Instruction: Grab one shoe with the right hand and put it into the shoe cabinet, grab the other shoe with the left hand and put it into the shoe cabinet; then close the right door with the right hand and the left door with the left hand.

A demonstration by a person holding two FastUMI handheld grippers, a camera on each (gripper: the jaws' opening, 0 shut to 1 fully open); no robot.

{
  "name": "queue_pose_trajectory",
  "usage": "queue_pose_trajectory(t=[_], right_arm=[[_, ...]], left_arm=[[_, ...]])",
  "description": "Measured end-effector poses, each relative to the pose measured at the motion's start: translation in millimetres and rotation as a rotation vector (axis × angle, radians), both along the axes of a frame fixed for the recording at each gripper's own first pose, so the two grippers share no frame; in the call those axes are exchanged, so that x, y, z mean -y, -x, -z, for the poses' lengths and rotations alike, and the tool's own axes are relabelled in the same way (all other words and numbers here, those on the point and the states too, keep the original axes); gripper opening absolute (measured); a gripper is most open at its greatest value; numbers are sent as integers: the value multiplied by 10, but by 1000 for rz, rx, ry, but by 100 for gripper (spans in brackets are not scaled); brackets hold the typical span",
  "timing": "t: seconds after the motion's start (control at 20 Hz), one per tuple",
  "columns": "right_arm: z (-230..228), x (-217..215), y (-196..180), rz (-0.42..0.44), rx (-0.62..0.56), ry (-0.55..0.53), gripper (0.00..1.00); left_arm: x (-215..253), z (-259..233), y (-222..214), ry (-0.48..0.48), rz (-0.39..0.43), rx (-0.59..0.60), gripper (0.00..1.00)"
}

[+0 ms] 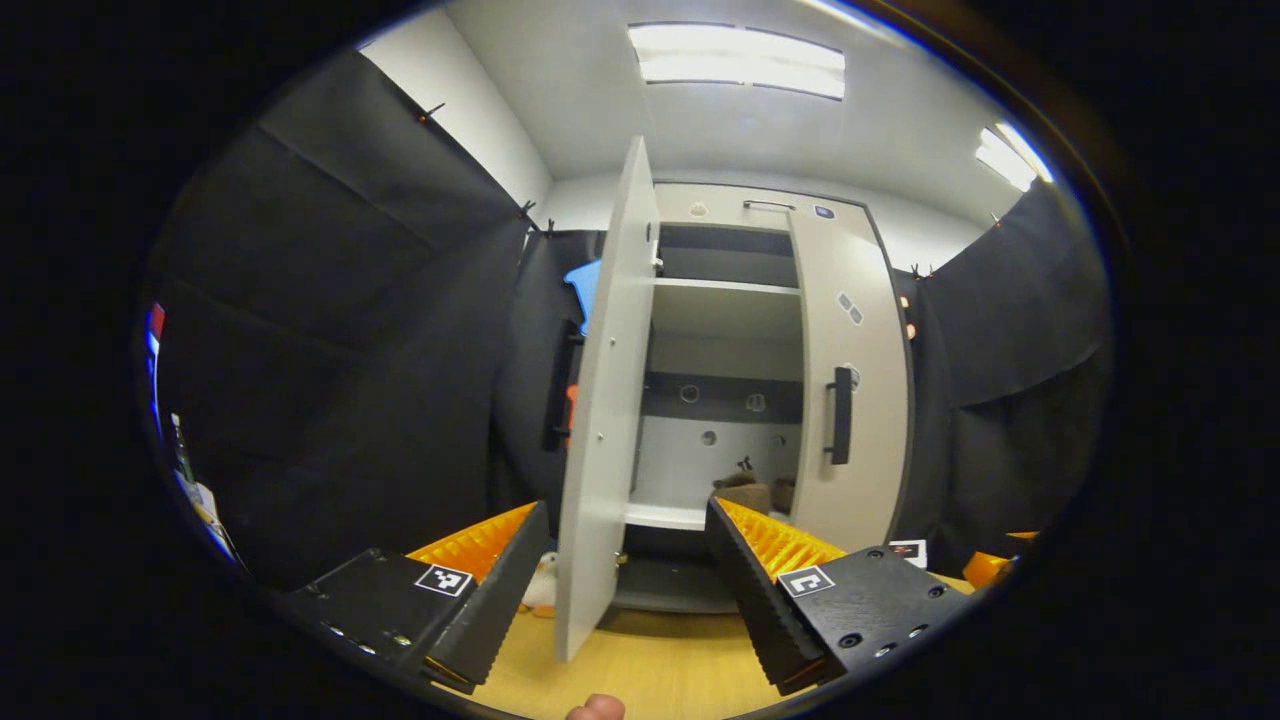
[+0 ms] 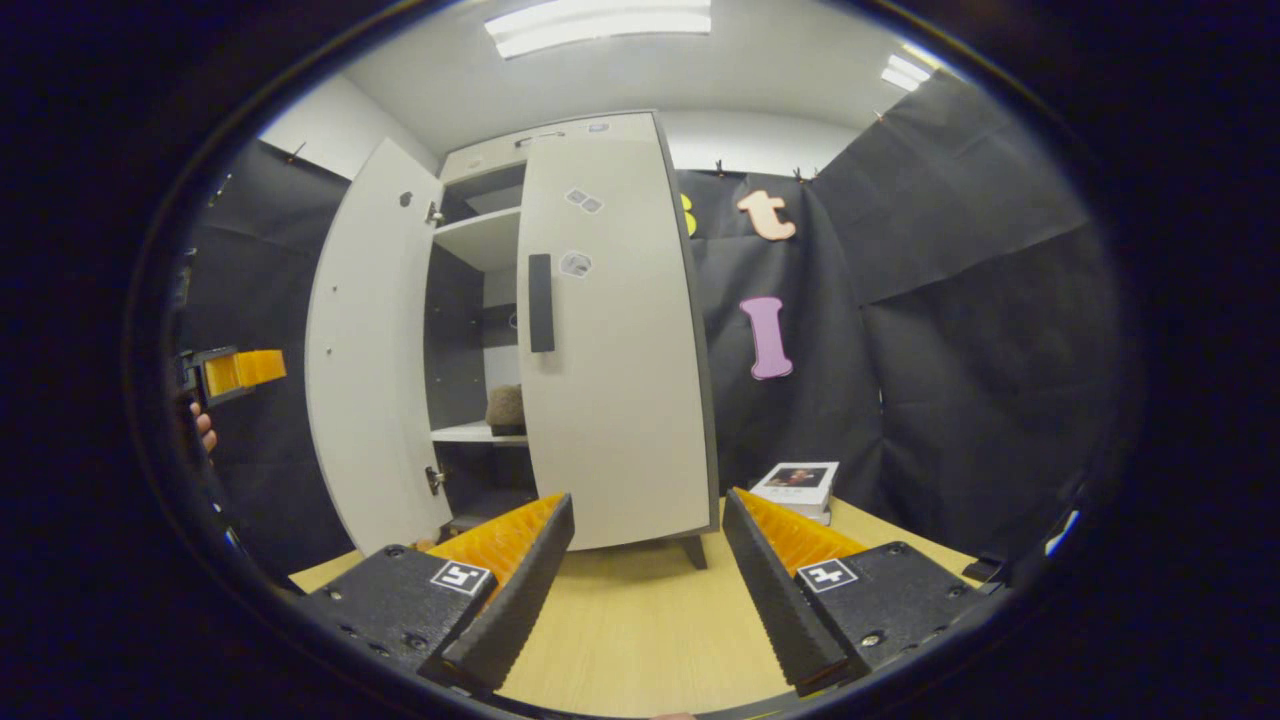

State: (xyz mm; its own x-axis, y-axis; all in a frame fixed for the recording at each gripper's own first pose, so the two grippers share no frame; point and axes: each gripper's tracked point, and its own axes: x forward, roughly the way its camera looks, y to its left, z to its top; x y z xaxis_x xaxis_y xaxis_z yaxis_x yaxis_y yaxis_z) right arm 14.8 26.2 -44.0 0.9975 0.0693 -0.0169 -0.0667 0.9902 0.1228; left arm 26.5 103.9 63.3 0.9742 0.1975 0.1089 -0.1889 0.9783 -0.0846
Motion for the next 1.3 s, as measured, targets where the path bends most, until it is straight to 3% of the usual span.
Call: queue_pose_trajectory(t=[0.3,0.4,0.55,0.8,1.0,1.15,1.3], right_arm=[[71,-60,34,-28,-28,10,96],[71,-46,44,-28,-35,11,96],[13,-36,34,-19,-26,2,96],[7,-36,-6,-16,-28,5,96],[62,-36,-82,-16,-52,-5,96],[48,-66,-142,-22,-50,-11,96],[5,-37,-177,-20,-35,1,96]], left_arm=[[-830,-261,-406,-23,-128,19,95],[-1158,-373,-519,-26,-206,50,94],[-1402,-359,-739,-24,-248,63,95],[-1496,-301,-1129,20,-209,48,95],[-1429,-243,-1158,22,-160,40,92],[-1348,-197,-1204,115,-91,23,94],[-1348,-190,-1191,124,-101,23,94]])
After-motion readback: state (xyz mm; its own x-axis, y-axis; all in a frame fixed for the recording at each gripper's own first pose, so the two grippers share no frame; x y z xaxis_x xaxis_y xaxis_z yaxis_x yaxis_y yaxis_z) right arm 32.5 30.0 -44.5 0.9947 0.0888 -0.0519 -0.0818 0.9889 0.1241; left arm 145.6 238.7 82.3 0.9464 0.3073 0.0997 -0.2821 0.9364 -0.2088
